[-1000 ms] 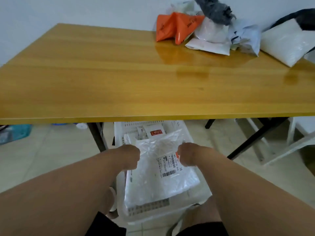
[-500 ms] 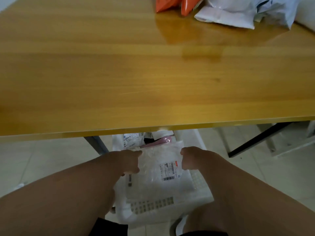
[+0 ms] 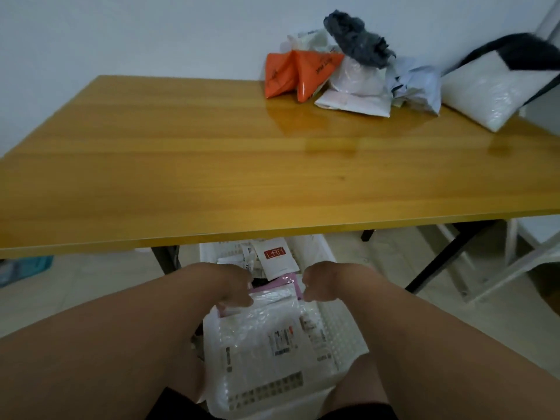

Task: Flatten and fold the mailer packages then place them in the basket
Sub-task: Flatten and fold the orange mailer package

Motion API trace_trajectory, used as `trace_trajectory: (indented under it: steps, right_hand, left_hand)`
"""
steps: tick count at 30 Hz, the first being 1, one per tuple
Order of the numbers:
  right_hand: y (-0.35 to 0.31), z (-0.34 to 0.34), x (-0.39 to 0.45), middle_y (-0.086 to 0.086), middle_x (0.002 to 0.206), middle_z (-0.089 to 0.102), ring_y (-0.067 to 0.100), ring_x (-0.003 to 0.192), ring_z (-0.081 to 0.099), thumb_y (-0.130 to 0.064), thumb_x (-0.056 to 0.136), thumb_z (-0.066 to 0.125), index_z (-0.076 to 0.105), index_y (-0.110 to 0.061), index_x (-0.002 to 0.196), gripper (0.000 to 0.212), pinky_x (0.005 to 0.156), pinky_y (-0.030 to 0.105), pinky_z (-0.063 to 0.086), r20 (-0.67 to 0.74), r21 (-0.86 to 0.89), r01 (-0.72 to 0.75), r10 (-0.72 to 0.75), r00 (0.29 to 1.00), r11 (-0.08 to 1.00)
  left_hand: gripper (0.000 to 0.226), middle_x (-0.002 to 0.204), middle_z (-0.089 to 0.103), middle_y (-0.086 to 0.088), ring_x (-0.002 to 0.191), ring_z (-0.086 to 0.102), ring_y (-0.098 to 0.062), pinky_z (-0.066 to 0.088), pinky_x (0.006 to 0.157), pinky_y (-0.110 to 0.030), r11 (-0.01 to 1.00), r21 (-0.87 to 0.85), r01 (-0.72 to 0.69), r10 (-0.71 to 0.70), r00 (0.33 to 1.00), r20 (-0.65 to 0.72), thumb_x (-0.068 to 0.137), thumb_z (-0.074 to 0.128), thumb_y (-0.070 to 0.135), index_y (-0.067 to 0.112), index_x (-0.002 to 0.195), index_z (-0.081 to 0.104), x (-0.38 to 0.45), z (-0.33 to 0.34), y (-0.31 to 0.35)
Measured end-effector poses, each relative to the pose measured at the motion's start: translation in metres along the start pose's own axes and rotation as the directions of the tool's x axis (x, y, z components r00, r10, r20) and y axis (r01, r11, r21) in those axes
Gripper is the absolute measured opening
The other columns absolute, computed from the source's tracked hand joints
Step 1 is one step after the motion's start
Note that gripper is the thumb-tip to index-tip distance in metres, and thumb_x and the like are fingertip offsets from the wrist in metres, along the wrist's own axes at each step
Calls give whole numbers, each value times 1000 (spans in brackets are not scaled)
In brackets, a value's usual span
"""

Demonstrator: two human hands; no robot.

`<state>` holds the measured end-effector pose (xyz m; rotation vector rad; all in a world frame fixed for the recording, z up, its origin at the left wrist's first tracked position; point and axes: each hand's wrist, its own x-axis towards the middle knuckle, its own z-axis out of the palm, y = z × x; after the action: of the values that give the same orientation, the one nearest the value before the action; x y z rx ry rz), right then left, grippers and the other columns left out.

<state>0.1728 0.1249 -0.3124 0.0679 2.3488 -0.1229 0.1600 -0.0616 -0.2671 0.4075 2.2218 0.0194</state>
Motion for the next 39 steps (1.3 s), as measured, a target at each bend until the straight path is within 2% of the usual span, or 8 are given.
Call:
trace_trajectory:
  steps: [2,7,13,16,20,24,30,39]
  right_hand:
    - [-9,-11,-19,2,90,56,20,82,53,-30,95,52,57,-10,104,23,76,32,44,-23,-21,3,-3,1000,1000]
    - [-21,-45,-76,12,123,61,28,108,61,-37,95,57,53,-9,133,47,77,37,48,-98,55,-6,11,995,998]
    - [-25,-79,-131,10,125,66,20,102,70,-30,98,57,54,-6,132,42,87,41,57,-47,260,-30,44,998,965]
    - [-22,-96,-144,12,114,67,24,93,69,-24,100,54,54,-3,129,37,89,43,56,-66,340,-24,49,997,940]
    - [-16,-120,-145,15,103,72,21,69,63,-19,97,49,62,-6,91,19,62,31,50,-232,303,37,36,972,952]
    - [-12,-141,-138,13,108,71,27,92,68,-13,96,46,67,-1,108,27,82,36,55,-424,213,63,35,905,975]
    - [6,-164,-102,6,118,63,25,108,58,-18,94,44,64,-14,113,27,91,36,51,-588,242,85,77,805,966]
    - [40,-228,-33,2,129,54,24,118,51,-22,94,45,58,-25,126,34,98,40,46,-627,209,-8,140,766,978]
  left_hand:
    - [62,137,50,-8,115,62,-22,55,82,-29,999,37,-2,2,1000,-1,102,46,37,20,156,19,-20,-4,5]
    - [62,134,53,-8,110,64,-22,58,86,-45,999,21,-32,32,1000,1,99,52,39,23,153,28,-58,-17,23]
    - [41,116,63,-9,100,67,-23,56,88,-51,988,-149,-49,66,992,106,98,56,36,9,130,56,-103,-53,49]
    - [31,108,65,-8,84,66,-20,59,82,-45,983,-164,-88,86,996,-20,99,56,29,10,123,59,-121,-81,51]
    - [33,104,64,-6,86,65,-21,59,72,-33,962,-172,-212,135,918,-374,100,50,41,12,113,60,-127,-117,47]
    - [35,121,62,-4,110,59,-23,51,90,-36,980,-37,-198,141,804,-578,99,49,43,19,123,60,-106,-136,45]
    - [40,129,59,0,115,56,-21,46,94,-31,962,-101,-254,114,710,-695,98,51,42,23,133,54,-47,-163,43]
    - [45,142,47,-3,126,51,-22,44,103,-40,963,-109,-247,91,676,-731,96,52,40,24,138,50,38,-228,46]
